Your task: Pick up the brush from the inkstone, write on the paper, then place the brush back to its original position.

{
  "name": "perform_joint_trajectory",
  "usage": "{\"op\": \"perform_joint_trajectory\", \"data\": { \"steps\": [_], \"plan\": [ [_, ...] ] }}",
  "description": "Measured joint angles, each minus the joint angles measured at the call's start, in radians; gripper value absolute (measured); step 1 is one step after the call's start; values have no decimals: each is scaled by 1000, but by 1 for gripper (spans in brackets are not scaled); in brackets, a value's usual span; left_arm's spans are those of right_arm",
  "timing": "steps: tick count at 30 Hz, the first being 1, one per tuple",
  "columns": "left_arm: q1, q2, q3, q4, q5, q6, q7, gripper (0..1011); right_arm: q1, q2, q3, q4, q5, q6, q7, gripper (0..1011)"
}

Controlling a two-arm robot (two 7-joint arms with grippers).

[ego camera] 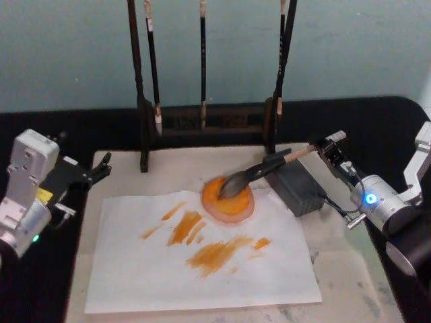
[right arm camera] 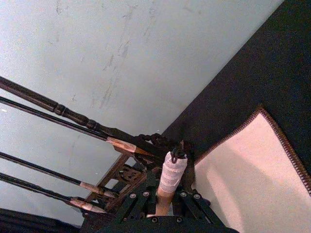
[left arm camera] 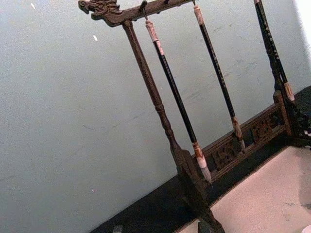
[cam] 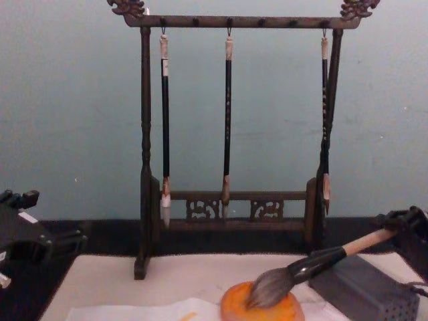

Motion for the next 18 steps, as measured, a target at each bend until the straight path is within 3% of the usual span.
{"op": "perform_joint_trajectory", "data": {
  "steps": [18],
  "plan": [
    [0, 0, 0, 0, 0, 0, 0, 1001, 0, 30, -22, -49, 41, -29, 40, 174]
  ]
}}
